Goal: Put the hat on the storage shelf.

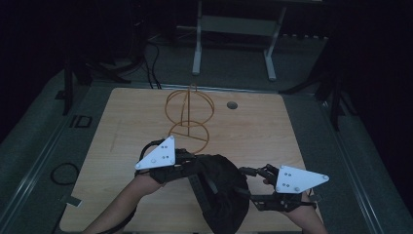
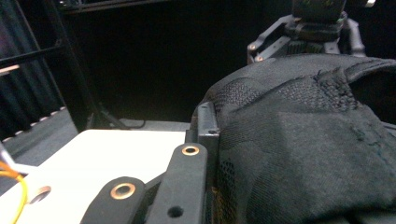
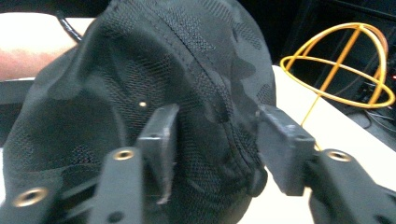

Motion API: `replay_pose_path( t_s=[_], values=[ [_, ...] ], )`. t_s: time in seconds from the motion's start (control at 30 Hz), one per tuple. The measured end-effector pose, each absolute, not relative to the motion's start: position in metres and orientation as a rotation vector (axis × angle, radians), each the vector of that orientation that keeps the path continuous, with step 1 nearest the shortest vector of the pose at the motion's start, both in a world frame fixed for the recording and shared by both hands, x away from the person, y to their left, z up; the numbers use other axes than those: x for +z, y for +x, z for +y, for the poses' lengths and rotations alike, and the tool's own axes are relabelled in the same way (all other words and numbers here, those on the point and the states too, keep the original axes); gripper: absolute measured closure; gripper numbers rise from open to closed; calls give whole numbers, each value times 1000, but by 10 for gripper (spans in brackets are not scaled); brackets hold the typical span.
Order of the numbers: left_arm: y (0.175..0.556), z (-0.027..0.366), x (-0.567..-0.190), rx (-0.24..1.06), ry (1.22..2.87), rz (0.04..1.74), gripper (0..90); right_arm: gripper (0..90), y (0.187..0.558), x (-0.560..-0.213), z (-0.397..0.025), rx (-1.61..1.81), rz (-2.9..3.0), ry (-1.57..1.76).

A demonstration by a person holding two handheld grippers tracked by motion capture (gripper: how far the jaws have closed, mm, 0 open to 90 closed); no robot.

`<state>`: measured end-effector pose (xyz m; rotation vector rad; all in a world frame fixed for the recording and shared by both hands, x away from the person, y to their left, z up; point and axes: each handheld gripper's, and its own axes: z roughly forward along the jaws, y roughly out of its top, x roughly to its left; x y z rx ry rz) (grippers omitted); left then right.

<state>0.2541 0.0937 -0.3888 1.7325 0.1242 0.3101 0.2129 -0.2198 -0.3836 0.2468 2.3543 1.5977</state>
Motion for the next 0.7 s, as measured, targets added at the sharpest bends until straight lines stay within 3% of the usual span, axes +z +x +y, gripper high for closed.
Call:
replay_pose_path(
  t_s=[0.3, 0.57, 0.7],
  values=[
    [258, 94, -390, 289, 1714, 163, 888, 879, 213, -383, -220, 1614, 2341, 250],
    [264, 94, -396, 281, 1758, 198, 877, 888, 216, -384, -224, 1705, 2341, 283],
    [265, 93, -396, 290, 1776, 215, 814, 889, 217, -383, -227, 1735, 2331, 307]
  ],
)
